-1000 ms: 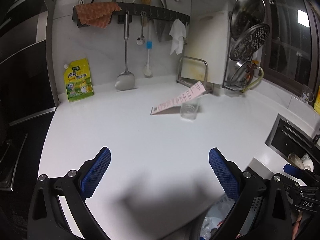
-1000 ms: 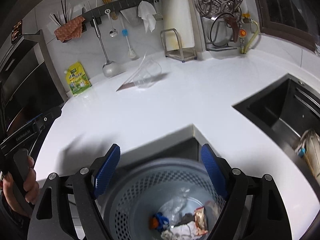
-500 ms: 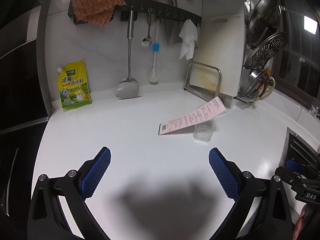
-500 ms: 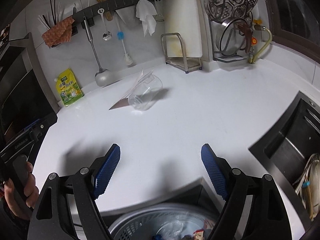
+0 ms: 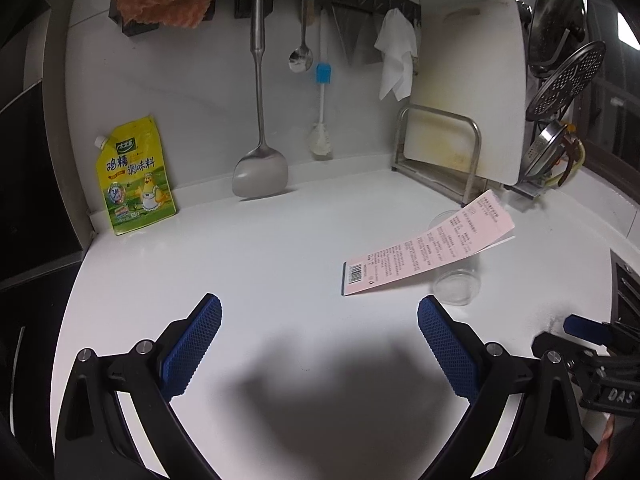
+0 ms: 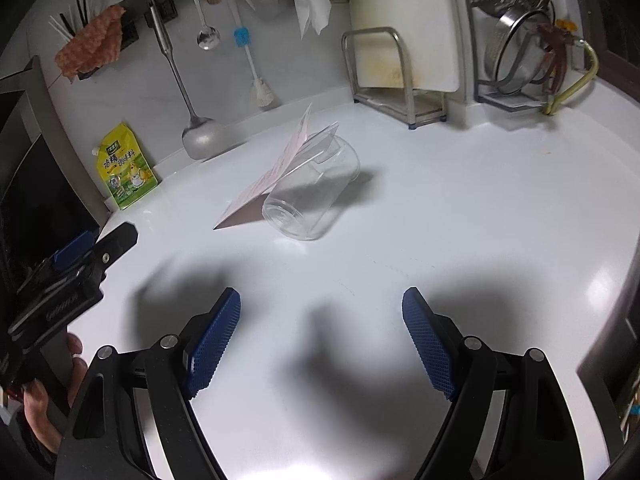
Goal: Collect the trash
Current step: 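Move both open tools back over the counter toward the receipt and cup, then grasp the clear plastic cup with the right tool and lift it off the receipt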
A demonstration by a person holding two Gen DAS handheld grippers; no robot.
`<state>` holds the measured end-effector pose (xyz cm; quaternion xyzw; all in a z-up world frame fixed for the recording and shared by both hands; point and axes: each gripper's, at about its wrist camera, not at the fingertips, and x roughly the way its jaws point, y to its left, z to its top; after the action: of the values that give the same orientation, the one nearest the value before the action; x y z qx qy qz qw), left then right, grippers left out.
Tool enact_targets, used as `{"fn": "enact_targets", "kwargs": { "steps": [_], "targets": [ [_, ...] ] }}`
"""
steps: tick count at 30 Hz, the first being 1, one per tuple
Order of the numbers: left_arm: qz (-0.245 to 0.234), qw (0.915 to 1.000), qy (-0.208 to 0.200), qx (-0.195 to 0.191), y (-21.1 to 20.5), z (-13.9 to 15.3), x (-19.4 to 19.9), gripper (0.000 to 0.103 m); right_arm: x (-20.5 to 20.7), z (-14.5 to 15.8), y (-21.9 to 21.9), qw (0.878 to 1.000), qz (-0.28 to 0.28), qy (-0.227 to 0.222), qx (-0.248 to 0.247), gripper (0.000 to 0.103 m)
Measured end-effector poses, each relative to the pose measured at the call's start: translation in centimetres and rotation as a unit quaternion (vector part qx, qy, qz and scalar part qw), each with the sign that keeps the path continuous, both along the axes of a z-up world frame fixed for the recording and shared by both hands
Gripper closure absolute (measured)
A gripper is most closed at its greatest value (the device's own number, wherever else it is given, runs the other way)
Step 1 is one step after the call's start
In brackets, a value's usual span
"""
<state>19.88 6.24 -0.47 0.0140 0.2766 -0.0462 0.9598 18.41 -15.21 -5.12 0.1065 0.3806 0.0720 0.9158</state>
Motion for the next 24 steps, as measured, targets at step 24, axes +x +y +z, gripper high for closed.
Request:
{"fn": "enact_targets", "kwargs": {
  "steps": [24],
  "targets": [
    [0.036, 0.9991, 0.014, -0.017, 2.3, 0.2, 0.8, 0.006, 10.8, -2.1, 3.4, 0.998, -0.03, 0.055, 0.005, 0.024]
  ]
}}
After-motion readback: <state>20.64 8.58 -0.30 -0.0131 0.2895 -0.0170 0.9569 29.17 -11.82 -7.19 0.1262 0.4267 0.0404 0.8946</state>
